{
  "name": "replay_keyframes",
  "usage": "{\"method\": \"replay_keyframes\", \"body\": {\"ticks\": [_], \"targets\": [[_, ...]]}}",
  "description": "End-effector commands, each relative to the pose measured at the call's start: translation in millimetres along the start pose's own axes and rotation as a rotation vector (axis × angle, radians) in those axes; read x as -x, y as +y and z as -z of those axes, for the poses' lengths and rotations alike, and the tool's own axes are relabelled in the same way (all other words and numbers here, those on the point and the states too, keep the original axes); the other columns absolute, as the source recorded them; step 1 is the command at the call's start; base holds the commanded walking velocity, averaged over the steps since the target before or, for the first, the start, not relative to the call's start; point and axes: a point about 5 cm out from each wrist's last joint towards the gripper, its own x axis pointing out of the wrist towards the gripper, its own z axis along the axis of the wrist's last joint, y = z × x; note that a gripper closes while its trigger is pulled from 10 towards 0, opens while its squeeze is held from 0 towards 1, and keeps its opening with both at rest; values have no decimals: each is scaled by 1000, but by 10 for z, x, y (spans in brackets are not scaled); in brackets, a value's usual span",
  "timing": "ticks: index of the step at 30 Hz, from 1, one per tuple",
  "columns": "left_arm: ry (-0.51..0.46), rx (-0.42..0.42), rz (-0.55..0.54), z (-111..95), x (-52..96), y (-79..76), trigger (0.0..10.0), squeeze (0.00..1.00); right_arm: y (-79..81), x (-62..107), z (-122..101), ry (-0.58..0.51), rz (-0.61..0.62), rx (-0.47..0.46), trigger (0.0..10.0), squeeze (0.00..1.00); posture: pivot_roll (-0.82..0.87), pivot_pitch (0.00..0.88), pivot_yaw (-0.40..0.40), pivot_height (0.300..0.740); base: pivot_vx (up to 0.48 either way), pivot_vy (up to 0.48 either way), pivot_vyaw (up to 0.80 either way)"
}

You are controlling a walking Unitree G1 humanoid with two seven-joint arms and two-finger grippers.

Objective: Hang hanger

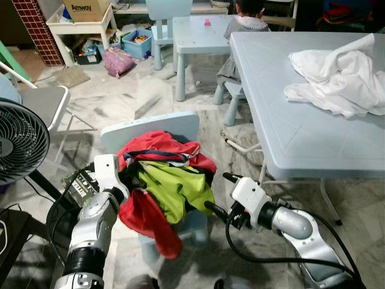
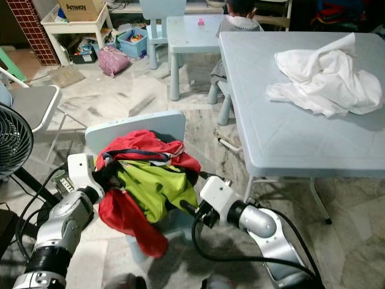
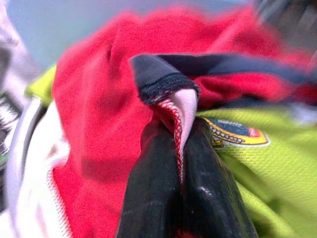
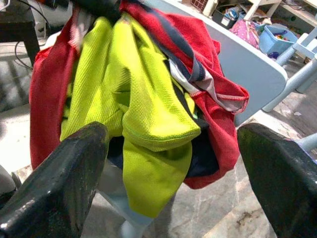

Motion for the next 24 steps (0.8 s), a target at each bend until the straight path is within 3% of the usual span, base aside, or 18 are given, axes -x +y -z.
{"method": "replay_keyframes", "body": {"ticks": [1, 2, 3, 13, 14, 15, 16, 20, 24], "targets": [[35, -1, 4, 35, -31, -25, 10000, 0, -18, 1, 9, 10, 1, 20, 10000, 0, -85, 33, -12, 740, 0, 0, 0], [34, -2, 16, 21, -45, -49, 10000, 188, -17, 1, 10, 11, 1, 21, 10000, 0, -84, 33, -13, 740, 0, 0, 0], [34, 2, 24, 8, -59, -69, 10000, 1000, -17, 1, 10, 11, 1, 22, 10000, 0, -83, 32, -14, 740, 0, 0, 0], [42, 3, 30, -23, -106, -114, 10000, 1000, -7, -4, 15, 13, 0, 26, 10000, 0, -86, 32, -13, 740, 0, 0, 0], [25, -131, -61, -39, -48, -61, 10000, 63, -29, 13, 22, 17, 9, 31, 10000, 0, -87, 37, -8, 740, 0, 0, 0], [13, -173, -99, -49, -20, -42, 10000, 0, -37, 18, 25, 18, 11, 33, 10000, 0, -87, 37, -8, 740, 0, 0, 0], [-5, -197, -139, -64, 18, -23, 10000, 0, -41, 18, 28, 20, 13, 34, 10000, 0, -87, 37, -8, 740, 0, 0, 0], [-42, -201, -216, -92, 87, 25, 10000, 0, -42, 5, 26, 19, 13, 35, 10000, 0, -87, 37, -8, 740, 0, 0, 0], [-37, -197, -224, -66, 91, 40, 10000, 0, -33, -12, 21, 16, 8, 37, 10000, 0, -73, 39, -11, 740, 0, 0, 0]]}}
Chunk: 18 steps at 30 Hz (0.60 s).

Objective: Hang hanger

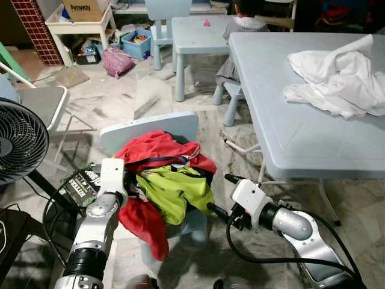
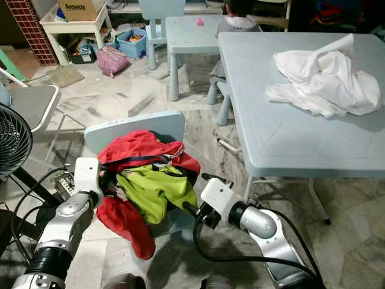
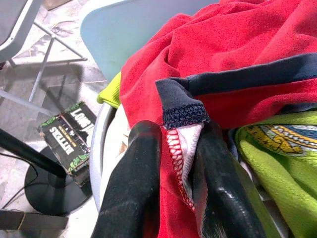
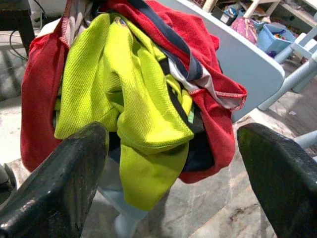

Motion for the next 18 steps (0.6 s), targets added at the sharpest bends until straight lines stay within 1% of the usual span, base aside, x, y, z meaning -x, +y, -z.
{"method": "replay_keyframes", "body": {"ticks": [1, 4, 5, 6, 7, 8, 9, 10, 18], "targets": [[3, -10, -14, 9, 9, 24, 10000, 0, -12, -8, 3, 4, 0, 9, 10000, 0, -74, 37, -11, 740, 0, 0, 0], [4, -11, -9, 12, 7, 15, 10000, 0, -12, -12, 1, 2, -1, 11, 10000, 0, -75, 37, -10, 740, 0, 0, 0], [6, -14, -8, 8, 6, 5, 9686, 0, -12, -13, 2, 2, -1, 12, 10000, 0, -76, 35, -7, 740, 0, 0, 0], [9, -15, 4, 3, -1, -12, 10000, 0, -12, -11, 5, 3, 0, 13, 10000, 0, -76, 35, -7, 740, 0, 0, 0], [9, -15, 6, 1, -3, -17, 10000, 0, -12, -10, 5, 3, 1, 13, 10000, 0, -76, 35, -7, 740, 0, 0, 0], [12, -9, 13, 2, -13, -29, 4078, 0, -12, -11, 7, 3, 1, 13, 10000, 0, -78, 33, -5, 740, 0, 0, 0], [14, -5, 17, 3, -20, -36, 4078, 0, -12, -13, 8, 3, 2, 13, 10000, 0, -78, 33, -5, 740, 0, 0, 0], [17, 2, 28, 4, -32, -48, 0, 0, -11, -12, 8, 3, 2, 14, 10000, 0, -78, 33, -5, 740, 0, 0, 0], [21, 24, 66, 3, -81, -98, 0, 0, -12, -13, 9, 4, 0, 22, 10000, 0, -83, 27, -5, 740, 0, 0, 0]]}}
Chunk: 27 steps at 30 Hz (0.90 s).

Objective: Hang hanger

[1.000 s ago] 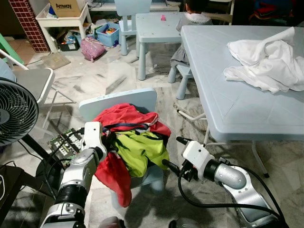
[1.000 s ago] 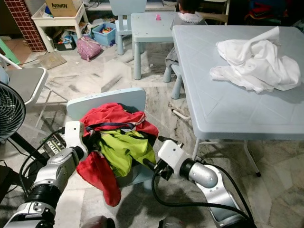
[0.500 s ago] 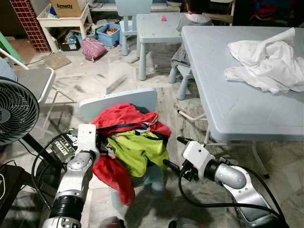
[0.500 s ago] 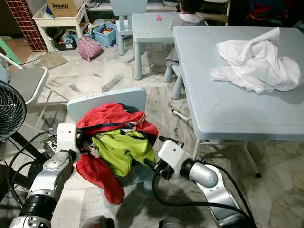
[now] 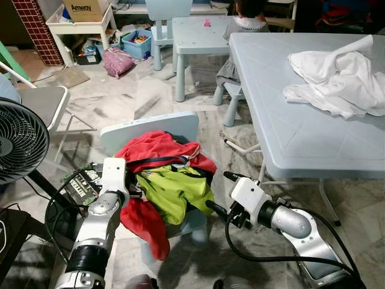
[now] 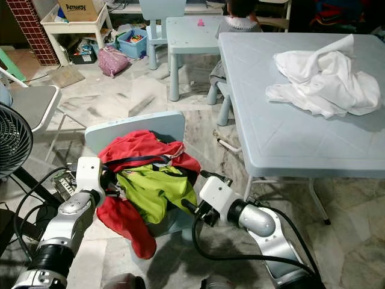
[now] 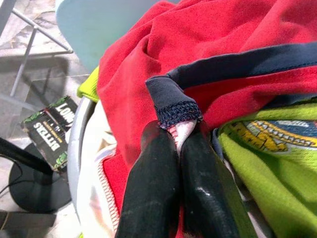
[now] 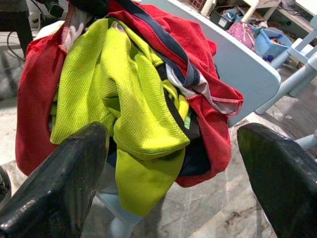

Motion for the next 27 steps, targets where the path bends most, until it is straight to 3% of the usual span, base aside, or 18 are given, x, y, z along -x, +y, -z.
{"method": "replay_keyframes", "body": {"ticks": [1, 9, 12, 14, 15, 18, 22, 24, 27], "targets": [[-4, 14, 17, -14, -17, -25, 0, 0, -2, 0, 26, 11, -5, 10, 10000, 0, -83, 27, -5, 740, 0, 0, 0], [3, 56, 33, 9, -13, -66, 0, 0, 6, -1, 38, 15, -8, 10, 10000, 0, -83, 26, -6, 740, 0, 0, 0], [-2, 108, 49, -1, -9, -96, 0, 0, 18, 0, 43, 16, -11, 7, 10000, 0, -82, 27, -5, 740, 0, 0, 0], [-102, 150, 79, -175, 14, -117, 0, 0, 18, 1, 51, 17, -5, -2, 10000, 0, -82, 27, -3, 740, 0, 0, 0], [-102, 150, 79, -175, 14, -117, 0, 0, 18, 1, 51, 17, -5, -2, 10000, 0, -82, 27, -3, 740, 0, 0, 0], [-308, 164, 212, -561, 101, -219, 0, 0, -2, -16, 63, 8, 27, -49, 10000, 0, -77, 26, -4, 740, 0, 0, 0], [-364, 186, 337, -722, 179, -319, 0, 0, -5, -45, 57, 3, 34, -58, 10000, 0, -64, 23, -1, 740, 0, 0, 0], [-377, 240, 564, -887, 349, -486, 0, 0, -6, -87, 49, -6, 52, -74, 10000, 0, -46, 19, 2, 740, 0, 0, 0], [-360, 193, 735, -930, 516, -594, 0, 0, -16, -116, 58, -7, 78, -92, 10000, 0, -36, 18, 6, 740, 0, 0, 0]]}}
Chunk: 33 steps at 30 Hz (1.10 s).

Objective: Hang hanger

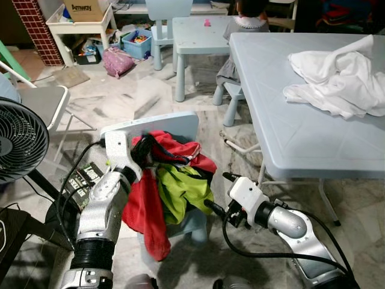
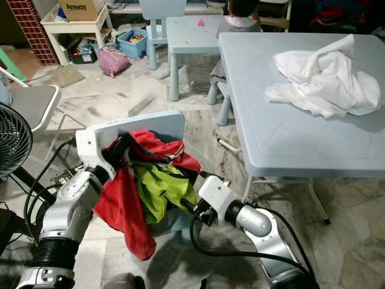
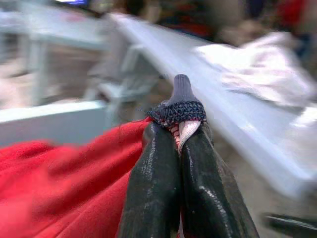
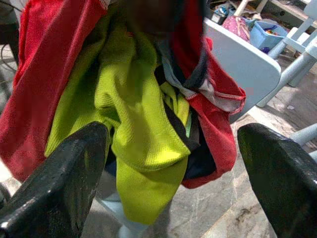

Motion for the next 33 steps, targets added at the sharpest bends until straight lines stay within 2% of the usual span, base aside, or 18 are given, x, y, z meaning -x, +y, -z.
{"method": "replay_keyframes", "body": {"ticks": [1, 3, 7, 8, 11, 12, 13, 15, 16, 17, 19, 26, 28, 29, 31, 33], "targets": [[40, 2, 108, -21, 46, -120, 0, 0, -49, -10, 6, -3, 37, -18, 10000, 0, -36, 18, 6, 740, 0, 0, 0], [53, -10, 151, -38, 79, -168, 0, 0, -66, -26, 10, -6, 60, -40, 10000, 0, -29, 15, 8, 740, 0, 0, 0], [71, -17, 141, -35, 125, -184, 0, 0, -109, -42, 26, -10, 120, -81, 10000, 0, -19, 8, 14, 740, 0, 0, 0], [78, 25, 86, 36, 218, -189, 0, 0, -143, -25, 44, -32, 171, -145, 10000, 0, -14, 0, 18, 740, 0, 0, 0], [72, 39, 42, 86, 270, -180, 0, 0, -158, 12, 43, -59, 183, -164, 10000, 0, -10, 0, 21, 740, 0, 0, 0], [68, 39, -7, 124, 308, -148, 0, 0, -142, 45, 39, -84, 159, -196, 4118, 0, -3, 0, 21, 740, 0, 0, 0], [73, 41, -38, 159, 333, -118, 0, 0, -130, 71, 38, -91, 132, -207, 10000, 0, -2, 0, 22, 740, 0, 0, 0], [81, 32, -69, 193, 355, -86, 0, 0, -127, 95, 42, -93, 112, -209, 10000, 0, -2, 0, 22, 740, 0, 0, 0], [91, -2, -145, 260, 400, 1, 0, 0, -159, 165, 68, -87, 88, -209, 10000, 0, -2, 0, 22, 740, 0, 0, 0], [91, -2, -145, 260, 400, 1, 0, 0, -159, 165, 68, -87, 88, -209, 10000, 0, -2, 0, 22, 740, 0, 0, 0], [130, -43, -221, 365, 463, 105, 0, 0, -231, 269, 104, -68, 84, -203, 10000, 0, -14, 0, 25, 740, 0, 0, 0], [155, -54, -287, 434, 492, 157, 0, 0, -301, 444, 195, -23, 94, -180, 10000, 0, -23, 0, 25, 740, 0, 0, 0], [158, -57, -294, 443, 498, 159, 0, 0, -334, 476, 202, -23, 109, -184, 10000, 0, -25, 0, 30, 740, 0, 0, 0], [160, -81, -313, 458, 513, 164, 0, 0, -456, 536, 201, -33, 168, -209, 10000, 0, -27, 0, 34, 740, 0, 0, 0], [157, -113, -330, 468, 530, 173, 0, 0, -598, 569, 189, -54, 259, -238, 10000, 0, -34, 0, 38, 740, 0, 0, 0], [157, -113, -330, 468, 530, 173, 0, 0, -598, 569, 189, -54, 259, -238, 10000, 0, -34, 0, 38, 740, 0, 0, 0]]}}
